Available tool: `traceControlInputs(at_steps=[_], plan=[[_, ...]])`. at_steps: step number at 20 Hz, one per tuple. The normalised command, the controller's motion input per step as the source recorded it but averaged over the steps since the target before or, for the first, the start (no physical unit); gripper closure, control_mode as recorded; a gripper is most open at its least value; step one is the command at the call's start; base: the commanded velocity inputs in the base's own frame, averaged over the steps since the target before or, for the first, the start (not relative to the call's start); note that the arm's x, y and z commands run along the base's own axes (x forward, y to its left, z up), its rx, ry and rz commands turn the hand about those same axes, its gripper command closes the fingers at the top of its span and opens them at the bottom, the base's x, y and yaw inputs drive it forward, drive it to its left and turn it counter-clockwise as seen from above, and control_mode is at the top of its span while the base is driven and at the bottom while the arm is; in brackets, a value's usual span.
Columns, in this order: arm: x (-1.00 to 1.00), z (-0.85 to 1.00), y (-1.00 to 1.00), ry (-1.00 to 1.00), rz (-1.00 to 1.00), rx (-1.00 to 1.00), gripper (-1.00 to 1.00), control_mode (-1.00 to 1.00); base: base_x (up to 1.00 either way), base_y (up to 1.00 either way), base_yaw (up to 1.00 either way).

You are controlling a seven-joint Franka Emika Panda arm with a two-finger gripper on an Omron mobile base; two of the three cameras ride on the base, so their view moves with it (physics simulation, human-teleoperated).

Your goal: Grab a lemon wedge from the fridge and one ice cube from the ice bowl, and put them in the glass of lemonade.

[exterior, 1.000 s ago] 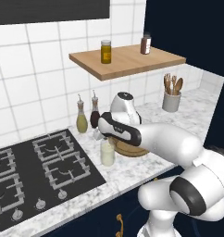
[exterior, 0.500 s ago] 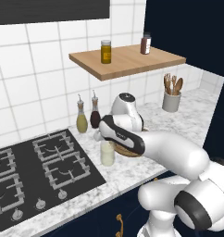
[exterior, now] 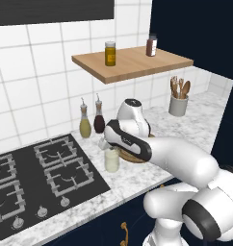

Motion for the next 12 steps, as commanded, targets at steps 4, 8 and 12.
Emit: traceControlInputs(at_steps=[4,8,12], plan=[[0.00,0.12,0.00,0.00,0.00,0.00,1.00,-1.00,0.00,0.00,0.00],[0.11,0.02,-0.01,0.04,0.00,0.00,1.00,-1.00,0.00,0.00,0.00],[0.15,-0.03,-0.01,0.08,-0.01,0.00,1.00,-1.00,0.00,0.00,0.00]])
